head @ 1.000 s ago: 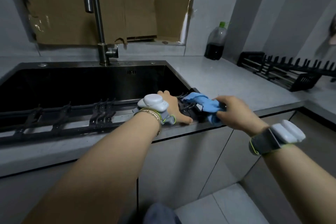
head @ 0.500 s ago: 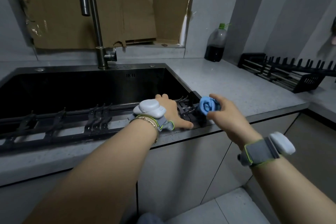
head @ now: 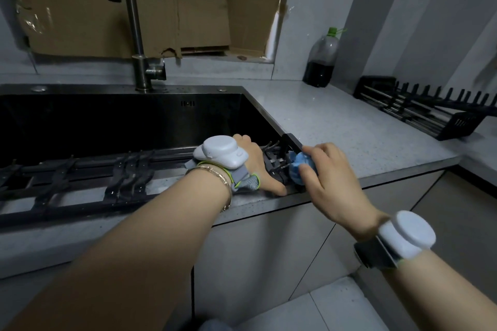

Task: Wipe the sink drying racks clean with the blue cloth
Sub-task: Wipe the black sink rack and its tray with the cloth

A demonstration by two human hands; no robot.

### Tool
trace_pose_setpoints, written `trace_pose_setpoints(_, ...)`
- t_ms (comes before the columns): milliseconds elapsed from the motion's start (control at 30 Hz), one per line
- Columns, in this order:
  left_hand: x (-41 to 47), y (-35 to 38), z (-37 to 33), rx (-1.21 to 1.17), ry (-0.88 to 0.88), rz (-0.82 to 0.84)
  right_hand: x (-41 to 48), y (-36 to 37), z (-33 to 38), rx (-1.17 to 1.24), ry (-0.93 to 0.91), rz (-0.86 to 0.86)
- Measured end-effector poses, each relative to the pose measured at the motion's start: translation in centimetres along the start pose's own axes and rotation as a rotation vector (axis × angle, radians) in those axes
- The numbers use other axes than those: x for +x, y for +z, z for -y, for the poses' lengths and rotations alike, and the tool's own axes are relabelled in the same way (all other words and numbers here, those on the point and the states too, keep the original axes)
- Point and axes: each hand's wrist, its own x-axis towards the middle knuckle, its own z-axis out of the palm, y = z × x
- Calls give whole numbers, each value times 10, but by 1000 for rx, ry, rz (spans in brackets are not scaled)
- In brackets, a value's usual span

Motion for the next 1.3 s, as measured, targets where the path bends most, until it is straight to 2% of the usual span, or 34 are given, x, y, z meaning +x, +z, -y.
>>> trace_pose_setpoints(267, 3, 11, 2, -24, -25, -50, 80, -2, 6, -72, 79, 224)
trace_pose_setpoints(433, 3, 15, 2, -26, -32, -61, 123, 17, 9, -74, 173, 288)
trace_pose_setpoints(533, 2, 14, 2, -28, -40, -68, 134, 28, 11, -94, 255, 298)
trace_pose_setpoints(667, 1, 13, 1, -33, -59, -73, 119, 24, 10, -113, 277, 412)
trace_pose_setpoints(900, -2, 8, 0, -38, -64, -35, 50, 2, 6, 18, 210, 177)
trace_pose_setpoints(1100, -5, 3, -3, -26, -77, -20, -16, 19, 3, 211, 228, -195)
trace_pose_setpoints(1233, -6, 2, -4, -32, -64, -5, -60, 44, -5, 367, 422, -46)
trace_pose_setpoints(1300, -5, 2, -4, -21, -65, 1, -60, 39, -6, 473, 470, -145)
